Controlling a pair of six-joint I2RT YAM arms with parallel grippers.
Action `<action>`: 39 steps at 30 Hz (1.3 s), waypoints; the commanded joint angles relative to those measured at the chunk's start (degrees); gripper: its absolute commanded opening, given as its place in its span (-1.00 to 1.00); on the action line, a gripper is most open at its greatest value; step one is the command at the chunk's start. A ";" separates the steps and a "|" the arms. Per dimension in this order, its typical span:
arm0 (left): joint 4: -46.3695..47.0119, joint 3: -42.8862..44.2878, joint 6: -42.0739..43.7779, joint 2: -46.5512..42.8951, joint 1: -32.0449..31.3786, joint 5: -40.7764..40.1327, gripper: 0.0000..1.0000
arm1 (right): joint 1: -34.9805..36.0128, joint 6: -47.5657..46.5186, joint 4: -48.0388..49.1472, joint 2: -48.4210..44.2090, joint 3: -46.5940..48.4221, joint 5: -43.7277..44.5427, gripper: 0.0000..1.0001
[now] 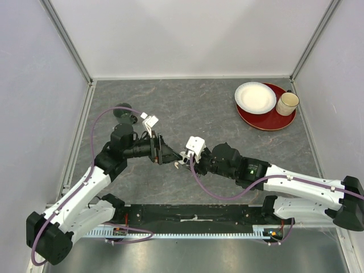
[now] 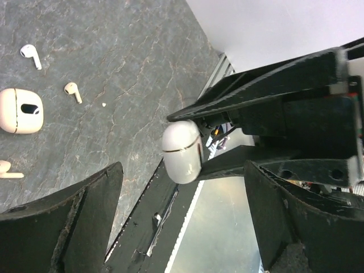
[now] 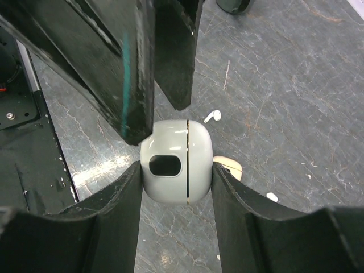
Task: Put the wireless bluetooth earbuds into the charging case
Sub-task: Pick up the charging case at the center of the board.
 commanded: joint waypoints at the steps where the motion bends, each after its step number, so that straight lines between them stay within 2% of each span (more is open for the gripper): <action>1: 0.61 0.78 -1.37 1.96 -1.61 -3.29 0.83 | 0.21 0.61 2.40 -2.28 2.41 -0.82 -1.00; 11: 3.42 1.14 -2.07 4.43 -5.12 -3.82 0.68 | 0.21 1.23 3.36 -2.02 2.32 -1.70 -1.00; 24: 9.23 0.17 -3.74 5.83 -6.18 1.63 0.04 | 0.29 1.23 4.59 -2.01 1.18 -1.53 -1.00; 31: 8.88 -0.62 -3.91 4.96 -6.27 3.30 0.01 | 0.21 1.14 5.04 -2.54 -0.05 0.32 -1.00; 34: 8.26 -0.62 -3.39 4.95 -6.27 4.17 -0.41 | 0.29 1.14 5.04 -2.54 -0.31 0.67 -0.99; 35: 8.09 -0.53 -3.21 5.04 -6.27 4.27 -0.74 | 0.21 1.23 5.12 -2.46 -0.40 0.67 -0.96; 36: 8.09 -0.53 -2.86 5.13 -6.27 4.44 -0.95 | 0.21 1.49 5.12 -2.37 -0.49 0.50 -0.91; 37: 8.09 -0.62 -2.77 5.04 -6.27 4.18 -0.95 | 0.29 1.67 5.04 -2.28 -0.49 0.32 -0.81; 38: 8.09 -0.62 -2.68 4.96 -6.27 3.83 -0.95 | 0.21 2.28 5.04 -2.19 -0.40 0.76 -0.55; 39: 8.17 -0.62 -1.90 4.61 -6.27 3.57 -0.95 | 0.21 4.20 5.12 -2.19 -0.05 1.20 -0.41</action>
